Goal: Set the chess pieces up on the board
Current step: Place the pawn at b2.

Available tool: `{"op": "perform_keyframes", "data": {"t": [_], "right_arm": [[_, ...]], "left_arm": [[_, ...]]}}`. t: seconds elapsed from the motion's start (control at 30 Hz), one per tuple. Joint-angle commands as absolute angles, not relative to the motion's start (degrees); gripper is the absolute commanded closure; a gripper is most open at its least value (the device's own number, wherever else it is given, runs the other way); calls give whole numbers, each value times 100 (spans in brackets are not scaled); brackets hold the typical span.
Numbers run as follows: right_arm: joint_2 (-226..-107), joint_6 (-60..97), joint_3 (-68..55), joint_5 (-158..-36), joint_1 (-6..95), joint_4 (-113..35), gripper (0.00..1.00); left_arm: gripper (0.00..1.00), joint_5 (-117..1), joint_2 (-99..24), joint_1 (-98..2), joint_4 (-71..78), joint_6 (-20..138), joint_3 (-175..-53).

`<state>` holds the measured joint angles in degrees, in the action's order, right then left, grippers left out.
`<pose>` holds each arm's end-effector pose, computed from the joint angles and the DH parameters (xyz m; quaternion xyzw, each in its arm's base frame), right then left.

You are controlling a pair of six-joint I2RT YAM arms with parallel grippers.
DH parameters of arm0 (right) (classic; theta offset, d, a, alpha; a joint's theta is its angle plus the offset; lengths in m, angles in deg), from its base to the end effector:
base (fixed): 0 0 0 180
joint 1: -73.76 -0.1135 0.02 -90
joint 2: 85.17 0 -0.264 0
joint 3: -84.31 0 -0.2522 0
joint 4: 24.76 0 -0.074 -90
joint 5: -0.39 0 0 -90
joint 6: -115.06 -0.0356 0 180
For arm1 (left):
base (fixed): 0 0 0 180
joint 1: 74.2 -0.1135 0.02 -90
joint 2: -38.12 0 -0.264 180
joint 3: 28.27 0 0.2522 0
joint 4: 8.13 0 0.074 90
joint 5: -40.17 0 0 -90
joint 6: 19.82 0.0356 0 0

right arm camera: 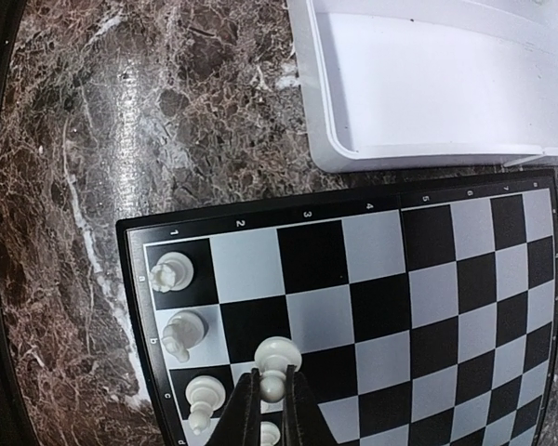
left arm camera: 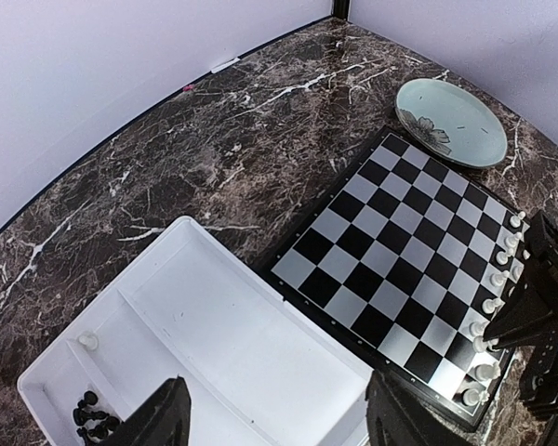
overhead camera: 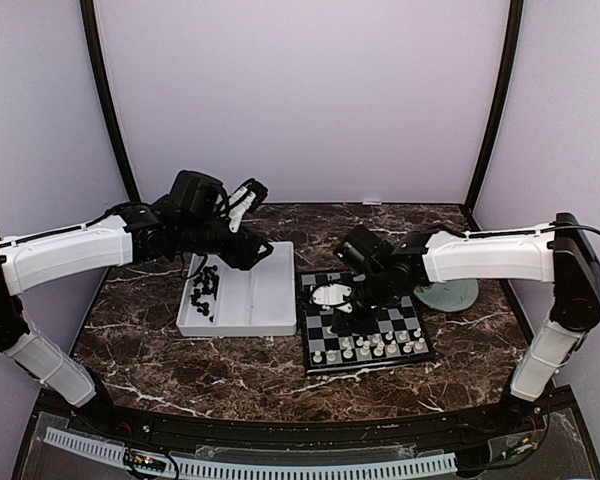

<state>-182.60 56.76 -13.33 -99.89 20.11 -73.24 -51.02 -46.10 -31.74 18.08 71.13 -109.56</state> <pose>0.2001 0.2826 0.2121 -0.6723 0.6989 0.1290 0.2071 0.2511 -0.2307 0.3099 0.3238 0.7991 -0.1878 0.4704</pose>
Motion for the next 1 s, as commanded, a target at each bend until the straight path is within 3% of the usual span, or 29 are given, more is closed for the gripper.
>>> {"op": "perform_keyframes", "data": {"t": [0.0,0.8,0.97], "right_arm": [[-18418,5800,-1374,-9764,1904,-7209,90],[-18924,5846,-1242,-9662,1733,-7433,88],[-18909,5804,-1210,-9579,1725,-7423,81]], "left_arm": [[33,-5048,-4567,-3232,1782,6972,-11052],[33,-4835,-4608,-3280,1912,6844,-10964],[33,-4839,-4618,-3292,1941,6831,-10953]]}}
